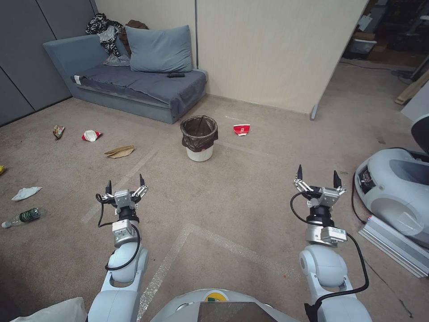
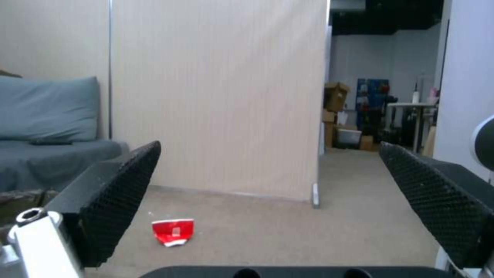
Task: Pick up the trash bin, then pick up the garbage from the floor and place it into the trash bin.
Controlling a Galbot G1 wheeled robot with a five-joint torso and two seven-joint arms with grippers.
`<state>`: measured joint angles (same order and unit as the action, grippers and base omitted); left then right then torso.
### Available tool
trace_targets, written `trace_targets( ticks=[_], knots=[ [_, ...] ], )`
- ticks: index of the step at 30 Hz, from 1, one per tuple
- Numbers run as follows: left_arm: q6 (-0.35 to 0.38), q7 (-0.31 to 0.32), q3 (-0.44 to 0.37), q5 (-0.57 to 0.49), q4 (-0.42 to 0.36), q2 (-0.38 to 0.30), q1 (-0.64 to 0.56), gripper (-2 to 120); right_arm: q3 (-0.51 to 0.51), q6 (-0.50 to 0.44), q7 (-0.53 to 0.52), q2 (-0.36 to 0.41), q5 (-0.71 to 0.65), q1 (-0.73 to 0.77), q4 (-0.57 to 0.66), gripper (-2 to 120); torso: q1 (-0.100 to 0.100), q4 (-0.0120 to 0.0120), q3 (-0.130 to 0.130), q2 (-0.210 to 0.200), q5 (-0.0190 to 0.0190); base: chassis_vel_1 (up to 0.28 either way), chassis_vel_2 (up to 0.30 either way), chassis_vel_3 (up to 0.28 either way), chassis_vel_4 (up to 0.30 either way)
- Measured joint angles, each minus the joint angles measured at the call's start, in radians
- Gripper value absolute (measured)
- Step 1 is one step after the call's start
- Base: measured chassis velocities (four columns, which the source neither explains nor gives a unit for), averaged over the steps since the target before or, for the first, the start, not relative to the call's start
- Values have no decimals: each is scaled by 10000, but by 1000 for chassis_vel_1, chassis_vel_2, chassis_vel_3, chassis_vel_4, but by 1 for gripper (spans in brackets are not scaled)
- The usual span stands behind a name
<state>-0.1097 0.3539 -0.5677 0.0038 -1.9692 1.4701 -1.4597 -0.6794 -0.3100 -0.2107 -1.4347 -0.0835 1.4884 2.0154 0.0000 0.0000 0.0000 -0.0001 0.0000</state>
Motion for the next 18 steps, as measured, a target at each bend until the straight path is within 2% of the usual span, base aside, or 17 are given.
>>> trace_targets(
  ticks=[18],
  knots=[
    [0,-21,-20,-57,-64,-22,-49,100,149,114,49,-134,61,154,112,100,-1,-1,0,0,0,0,0,0,0]
  ],
)
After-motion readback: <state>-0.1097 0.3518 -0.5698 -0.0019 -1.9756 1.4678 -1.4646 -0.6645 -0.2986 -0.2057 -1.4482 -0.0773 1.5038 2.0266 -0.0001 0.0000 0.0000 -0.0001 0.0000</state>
